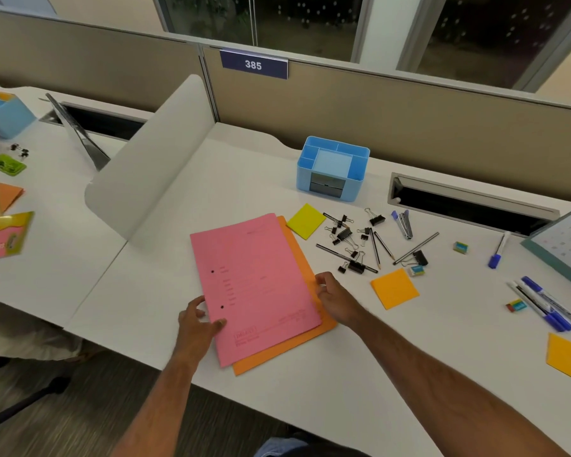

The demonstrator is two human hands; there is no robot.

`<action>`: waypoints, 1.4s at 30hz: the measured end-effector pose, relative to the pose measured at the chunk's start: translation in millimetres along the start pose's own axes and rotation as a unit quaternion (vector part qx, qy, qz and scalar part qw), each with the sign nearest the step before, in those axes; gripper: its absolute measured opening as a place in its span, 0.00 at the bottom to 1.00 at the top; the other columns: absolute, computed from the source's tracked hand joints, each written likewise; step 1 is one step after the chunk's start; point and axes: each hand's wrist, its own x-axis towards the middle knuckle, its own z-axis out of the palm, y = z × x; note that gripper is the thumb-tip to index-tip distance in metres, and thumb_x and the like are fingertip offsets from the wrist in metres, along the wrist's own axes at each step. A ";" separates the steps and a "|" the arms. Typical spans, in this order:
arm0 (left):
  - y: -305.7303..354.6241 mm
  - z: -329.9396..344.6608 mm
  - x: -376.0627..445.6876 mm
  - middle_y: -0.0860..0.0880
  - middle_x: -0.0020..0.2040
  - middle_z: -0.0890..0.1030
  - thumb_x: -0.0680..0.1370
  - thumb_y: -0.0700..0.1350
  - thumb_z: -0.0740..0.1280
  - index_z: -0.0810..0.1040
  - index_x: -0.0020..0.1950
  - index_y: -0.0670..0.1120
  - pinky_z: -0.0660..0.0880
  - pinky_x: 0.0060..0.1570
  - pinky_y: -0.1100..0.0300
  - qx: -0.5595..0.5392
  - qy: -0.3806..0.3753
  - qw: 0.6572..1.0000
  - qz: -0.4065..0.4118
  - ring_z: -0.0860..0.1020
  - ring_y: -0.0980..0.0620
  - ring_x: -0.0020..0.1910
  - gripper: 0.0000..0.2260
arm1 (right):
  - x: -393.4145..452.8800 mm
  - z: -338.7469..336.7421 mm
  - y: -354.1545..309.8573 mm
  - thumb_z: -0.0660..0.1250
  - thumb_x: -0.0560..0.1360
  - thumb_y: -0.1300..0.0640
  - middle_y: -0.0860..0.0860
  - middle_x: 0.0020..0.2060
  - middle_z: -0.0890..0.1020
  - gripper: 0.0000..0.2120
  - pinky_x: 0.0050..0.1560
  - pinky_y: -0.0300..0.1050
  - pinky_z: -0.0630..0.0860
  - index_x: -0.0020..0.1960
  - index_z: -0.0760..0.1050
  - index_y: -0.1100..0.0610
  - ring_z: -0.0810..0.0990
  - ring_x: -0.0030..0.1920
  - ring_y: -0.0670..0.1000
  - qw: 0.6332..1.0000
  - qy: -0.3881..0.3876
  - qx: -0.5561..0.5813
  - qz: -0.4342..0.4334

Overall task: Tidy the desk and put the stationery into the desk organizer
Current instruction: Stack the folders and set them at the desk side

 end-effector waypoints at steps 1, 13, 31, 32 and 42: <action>2.5 4.7 -2.6 0.44 0.63 0.70 0.74 0.38 0.78 0.71 0.72 0.51 0.75 0.50 0.55 0.006 -0.002 1.000 -0.003 0.75 0.47 0.58 0.30 | -0.1 -0.5 -0.5 0.55 0.85 0.58 0.53 0.73 0.72 0.19 0.69 0.49 0.69 0.76 0.64 0.55 0.72 0.71 0.55 1.000 -0.002 0.004 0.003; 16.1 13.5 -3.6 0.45 0.55 0.85 0.74 0.44 0.79 0.80 0.57 0.41 0.81 0.51 0.51 -0.064 -0.017 0.996 -0.063 0.83 0.46 0.52 0.16 | -2.5 3.4 9.3 0.65 0.80 0.64 0.51 0.65 0.74 0.23 0.59 0.42 0.70 0.73 0.66 0.55 0.74 0.67 0.52 0.995 -0.014 0.092 0.045; 49.8 -10.7 -47.4 0.49 0.52 0.87 0.76 0.53 0.76 0.79 0.61 0.54 0.84 0.45 0.45 -0.175 0.004 0.984 0.029 0.87 0.45 0.47 0.16 | -22.7 16.8 17.3 0.74 0.77 0.55 0.51 0.71 0.73 0.32 0.69 0.50 0.74 0.77 0.65 0.57 0.74 0.69 0.50 0.986 -0.036 0.160 0.012; 55.1 -14.0 -50.7 0.49 0.52 0.87 0.76 0.53 0.76 0.79 0.62 0.54 0.84 0.45 0.46 -0.175 0.003 0.984 0.043 0.87 0.45 0.47 0.16 | -23.9 14.2 16.0 0.74 0.77 0.54 0.51 0.72 0.73 0.33 0.69 0.50 0.74 0.77 0.64 0.57 0.73 0.70 0.50 0.985 -0.033 0.168 0.010; 126.8 2.3 -80.1 0.47 0.57 0.86 0.77 0.47 0.75 0.79 0.64 0.51 0.83 0.47 0.40 -0.205 -0.108 0.966 0.114 0.86 0.40 0.50 0.17 | -58.2 -69.8 -23.3 0.77 0.74 0.48 0.48 0.57 0.85 0.23 0.52 0.43 0.83 0.66 0.75 0.52 0.86 0.56 0.49 0.934 0.083 0.328 -0.114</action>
